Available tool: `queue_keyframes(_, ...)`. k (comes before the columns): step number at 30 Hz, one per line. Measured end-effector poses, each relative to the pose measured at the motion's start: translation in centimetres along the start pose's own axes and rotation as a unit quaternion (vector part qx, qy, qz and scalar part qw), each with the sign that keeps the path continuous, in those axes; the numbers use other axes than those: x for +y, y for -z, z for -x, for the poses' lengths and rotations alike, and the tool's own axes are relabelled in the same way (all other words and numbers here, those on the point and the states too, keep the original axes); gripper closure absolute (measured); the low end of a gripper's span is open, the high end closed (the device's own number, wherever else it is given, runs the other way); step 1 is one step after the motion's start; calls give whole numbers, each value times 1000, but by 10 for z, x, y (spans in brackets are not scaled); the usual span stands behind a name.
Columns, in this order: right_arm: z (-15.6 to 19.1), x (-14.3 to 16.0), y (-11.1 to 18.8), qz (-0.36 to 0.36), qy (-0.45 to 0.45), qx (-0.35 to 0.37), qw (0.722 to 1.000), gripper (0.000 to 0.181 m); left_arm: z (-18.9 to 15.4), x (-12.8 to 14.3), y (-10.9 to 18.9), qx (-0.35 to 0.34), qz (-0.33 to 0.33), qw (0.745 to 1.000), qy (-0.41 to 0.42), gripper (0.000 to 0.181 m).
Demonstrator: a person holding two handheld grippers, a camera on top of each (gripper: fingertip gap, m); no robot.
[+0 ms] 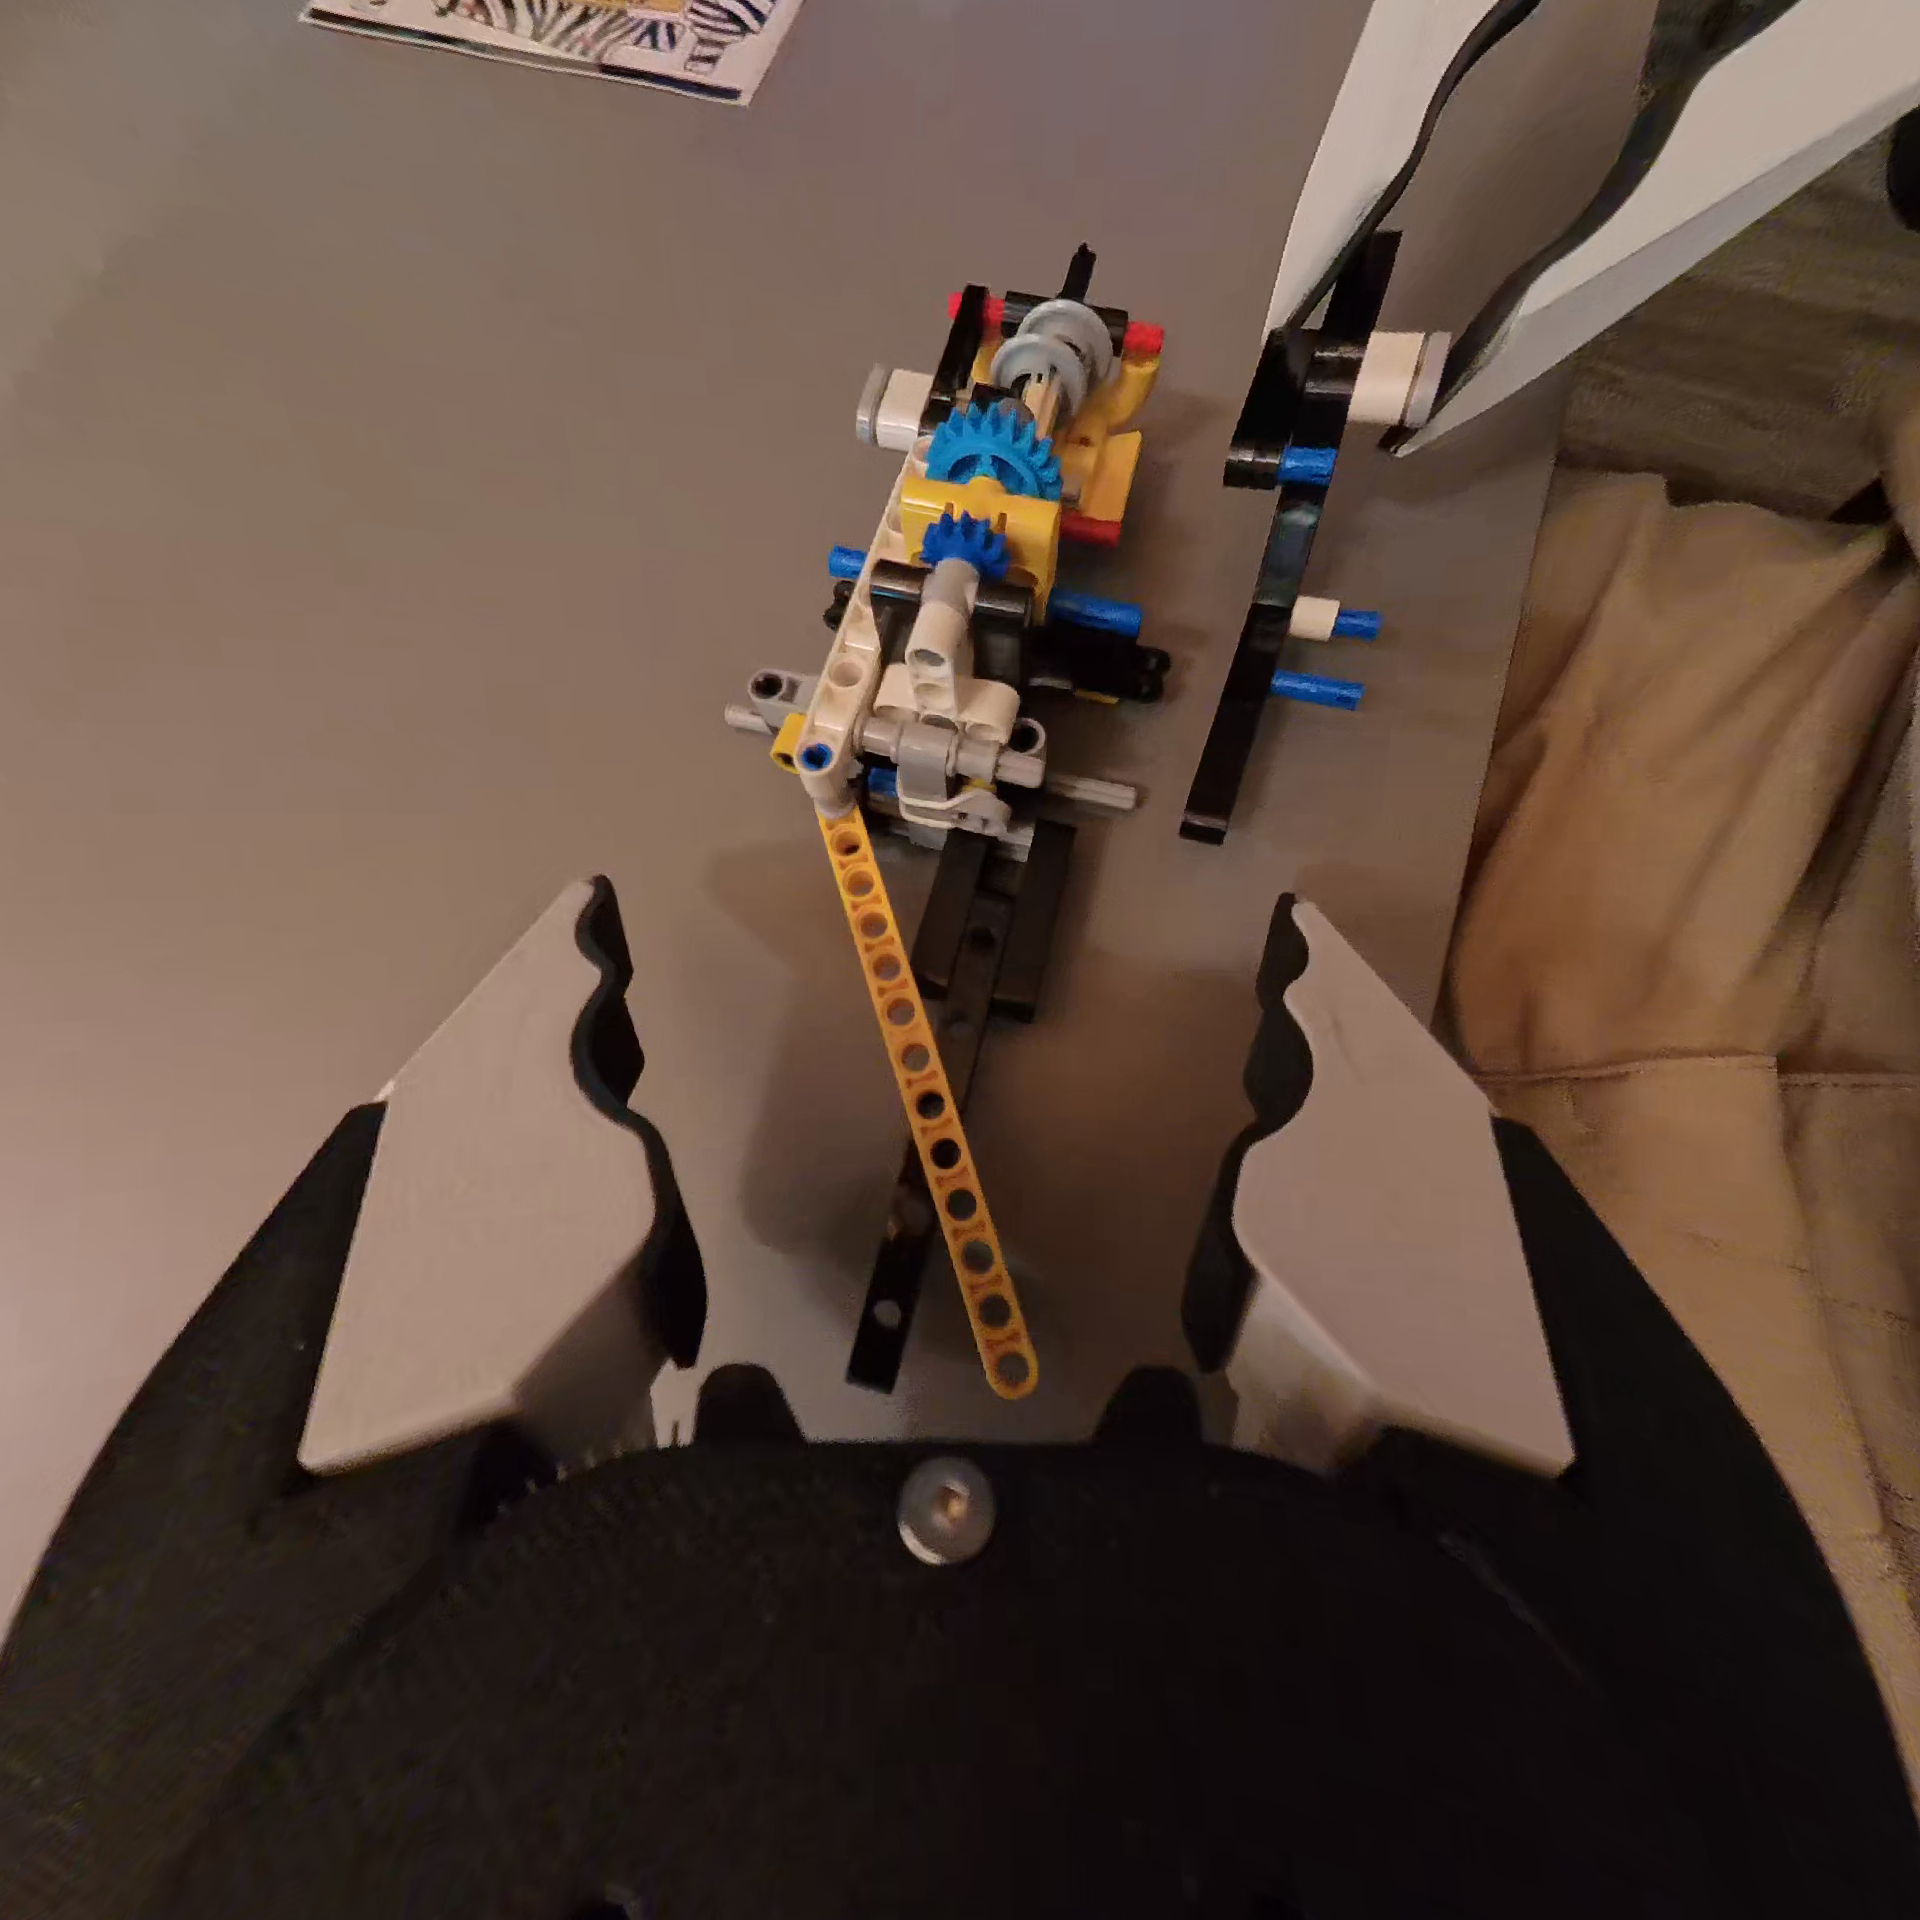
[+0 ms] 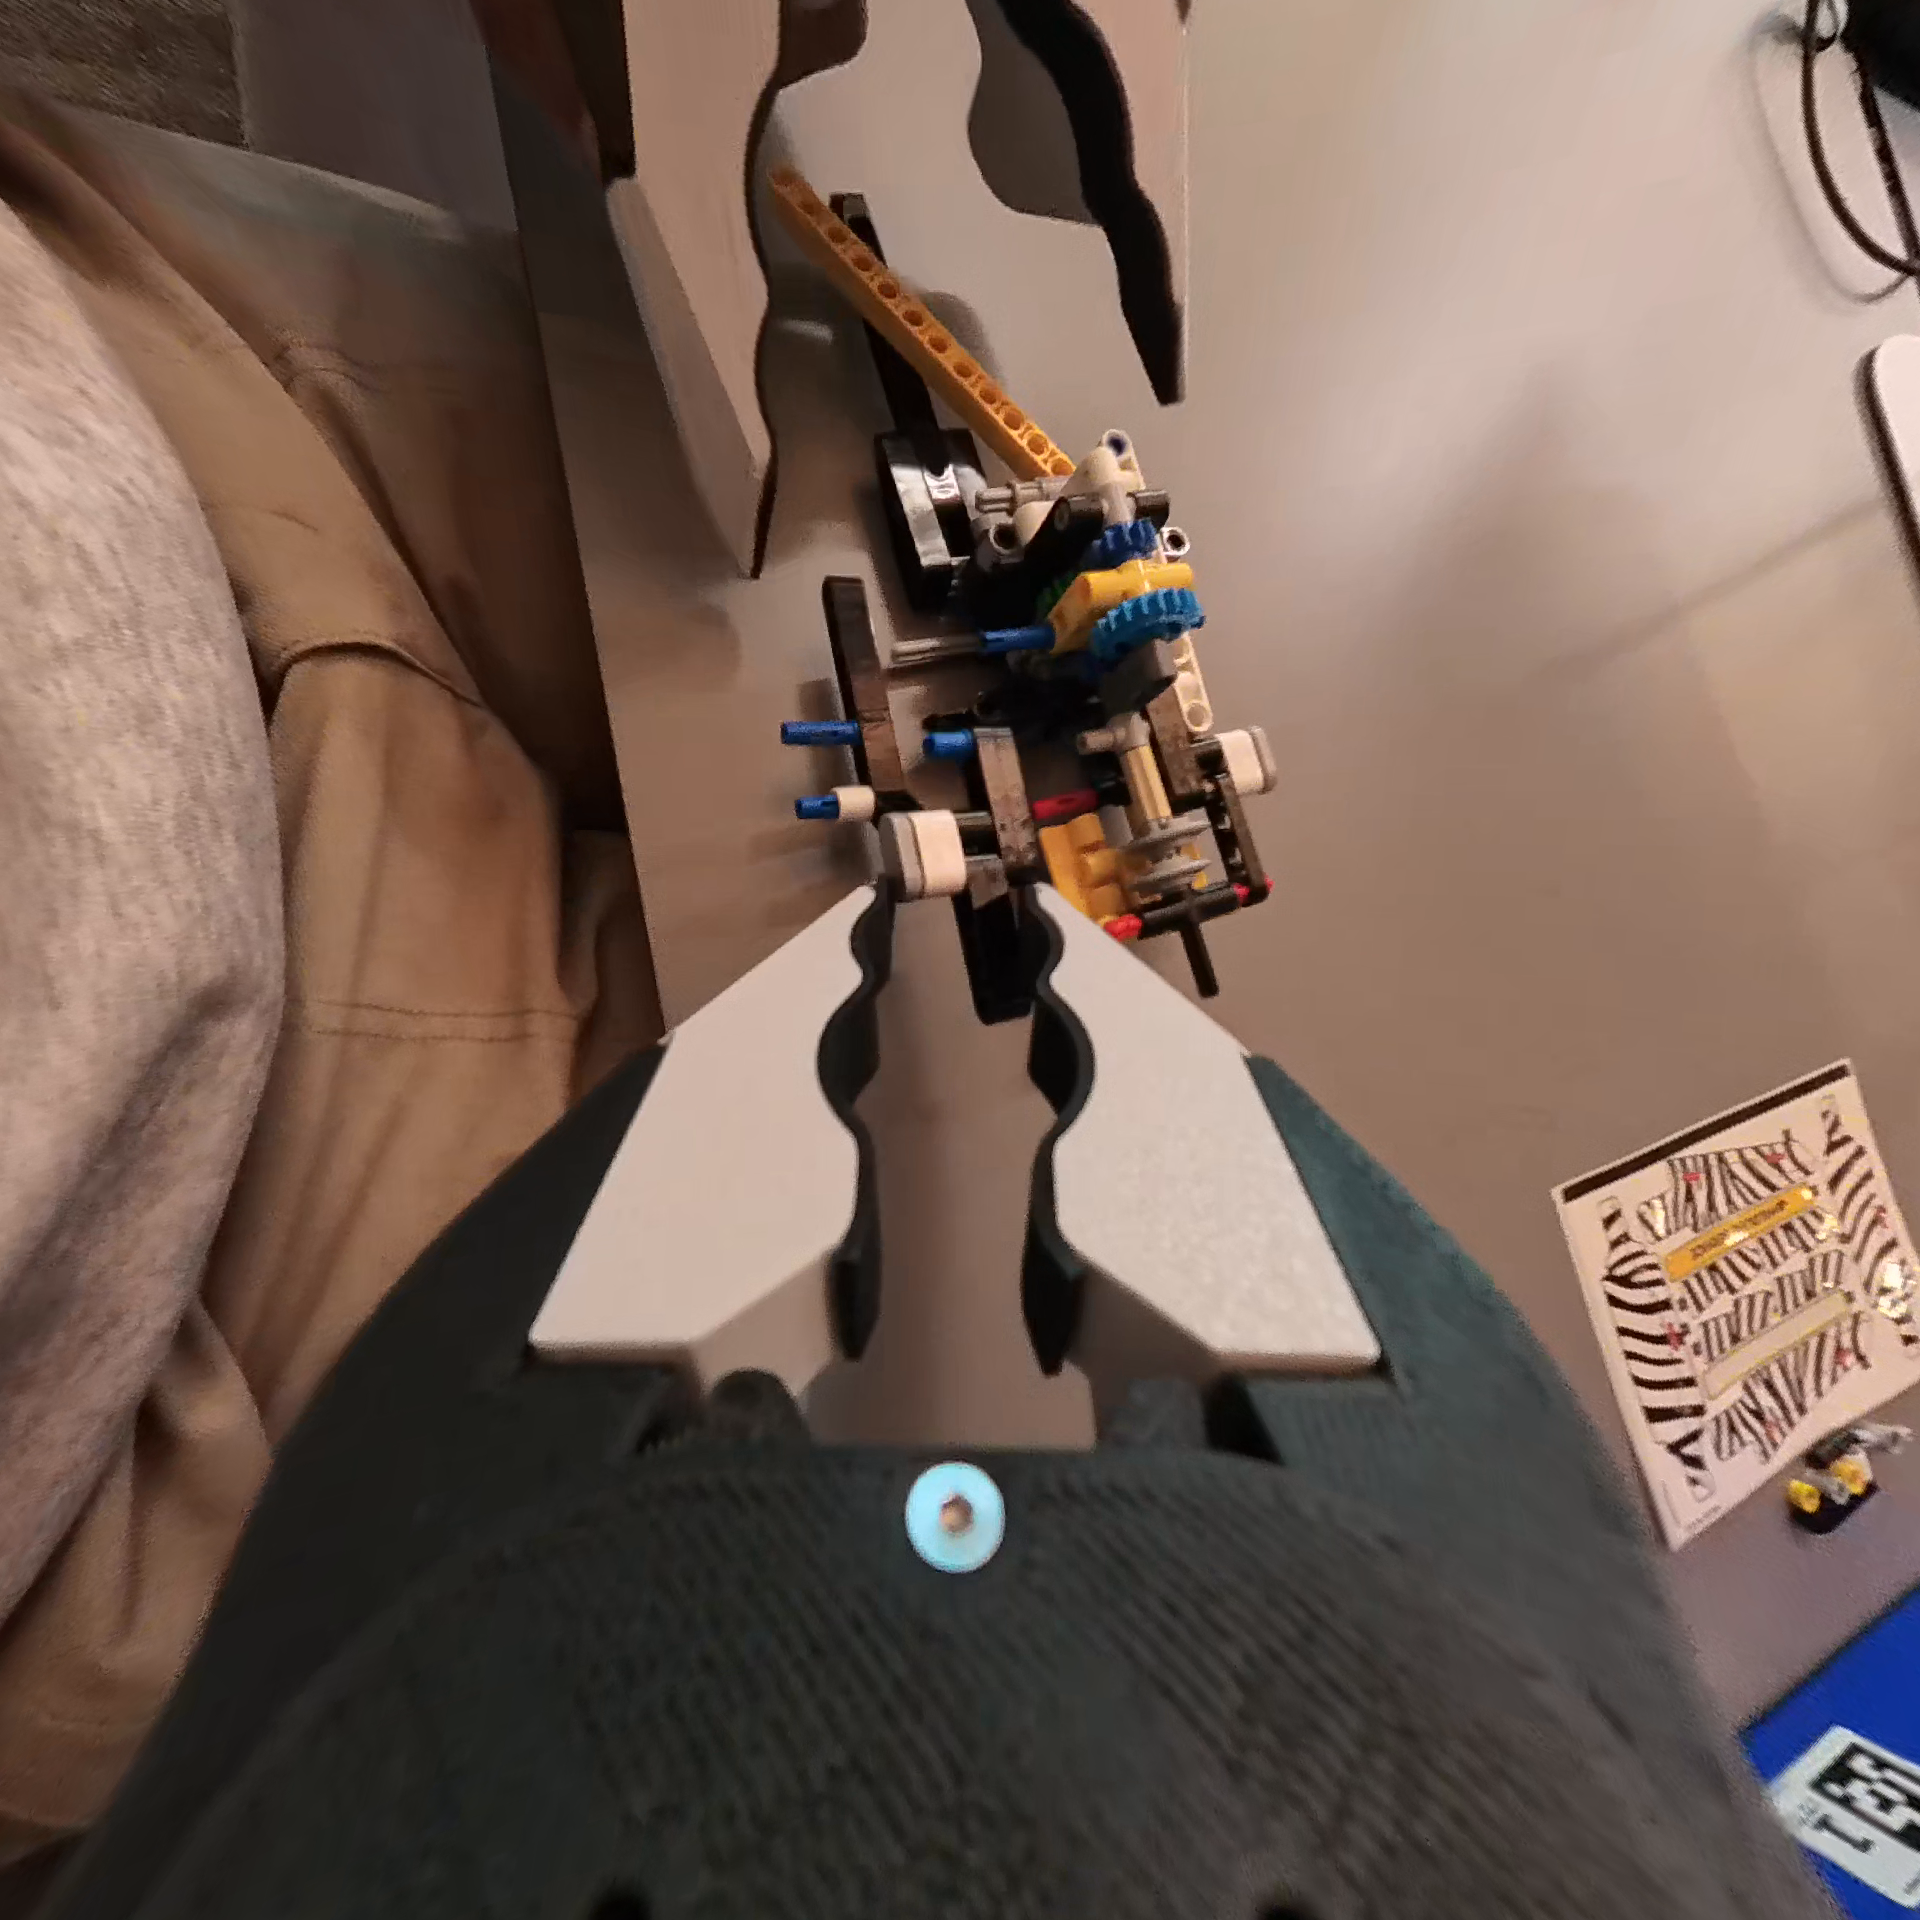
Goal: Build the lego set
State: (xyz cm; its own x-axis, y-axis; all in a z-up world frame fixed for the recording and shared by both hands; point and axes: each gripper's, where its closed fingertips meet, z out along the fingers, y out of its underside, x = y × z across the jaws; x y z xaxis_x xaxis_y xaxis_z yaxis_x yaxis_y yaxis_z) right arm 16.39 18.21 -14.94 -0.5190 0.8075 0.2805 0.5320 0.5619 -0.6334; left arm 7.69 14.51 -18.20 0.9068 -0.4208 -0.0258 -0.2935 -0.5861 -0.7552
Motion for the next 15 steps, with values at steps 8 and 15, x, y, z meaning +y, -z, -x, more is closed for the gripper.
queue_keyframes(8,-1,-6,-2,21,20,5,1000,159,0,1,-5,34,11,999,-11,66)
queue_keyframes(15,0,0,-5,27,17,4,999,158,-1,5,-8,18,29,999,-35,73)
